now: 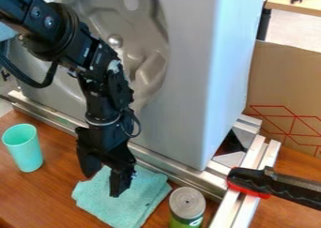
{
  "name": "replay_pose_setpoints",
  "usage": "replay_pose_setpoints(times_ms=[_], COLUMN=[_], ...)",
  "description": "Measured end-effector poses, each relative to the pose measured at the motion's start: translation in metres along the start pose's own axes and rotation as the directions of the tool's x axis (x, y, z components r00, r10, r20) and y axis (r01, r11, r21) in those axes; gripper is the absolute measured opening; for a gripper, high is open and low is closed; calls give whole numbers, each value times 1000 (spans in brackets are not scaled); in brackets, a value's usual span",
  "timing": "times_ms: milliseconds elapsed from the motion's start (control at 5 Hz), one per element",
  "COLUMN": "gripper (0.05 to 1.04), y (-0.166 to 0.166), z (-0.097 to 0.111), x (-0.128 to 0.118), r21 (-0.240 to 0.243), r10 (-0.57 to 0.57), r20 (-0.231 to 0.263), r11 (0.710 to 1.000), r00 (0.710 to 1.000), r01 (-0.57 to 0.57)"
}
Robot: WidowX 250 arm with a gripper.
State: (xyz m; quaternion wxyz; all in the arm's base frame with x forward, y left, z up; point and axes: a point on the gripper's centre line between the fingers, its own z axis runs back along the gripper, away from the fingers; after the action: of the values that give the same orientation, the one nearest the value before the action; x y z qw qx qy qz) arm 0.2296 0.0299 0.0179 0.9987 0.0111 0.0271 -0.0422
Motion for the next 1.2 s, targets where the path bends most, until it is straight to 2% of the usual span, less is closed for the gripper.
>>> replay_pose_setpoints(times_ms=[200,400,800,1200], gripper=[1001,1001,1001,1001], y=[2,3,-3,1], z=[-6,-16,-36,-47], x=[12,20,21,14], r21=[1,-9,-51,-89], r10=[1,-10,-22,30], r20=[8,-11,-39,-53], r11=[1000,1000,998,995], r00=[1000,1000,999,998], r01=[-1,10,20,-35])
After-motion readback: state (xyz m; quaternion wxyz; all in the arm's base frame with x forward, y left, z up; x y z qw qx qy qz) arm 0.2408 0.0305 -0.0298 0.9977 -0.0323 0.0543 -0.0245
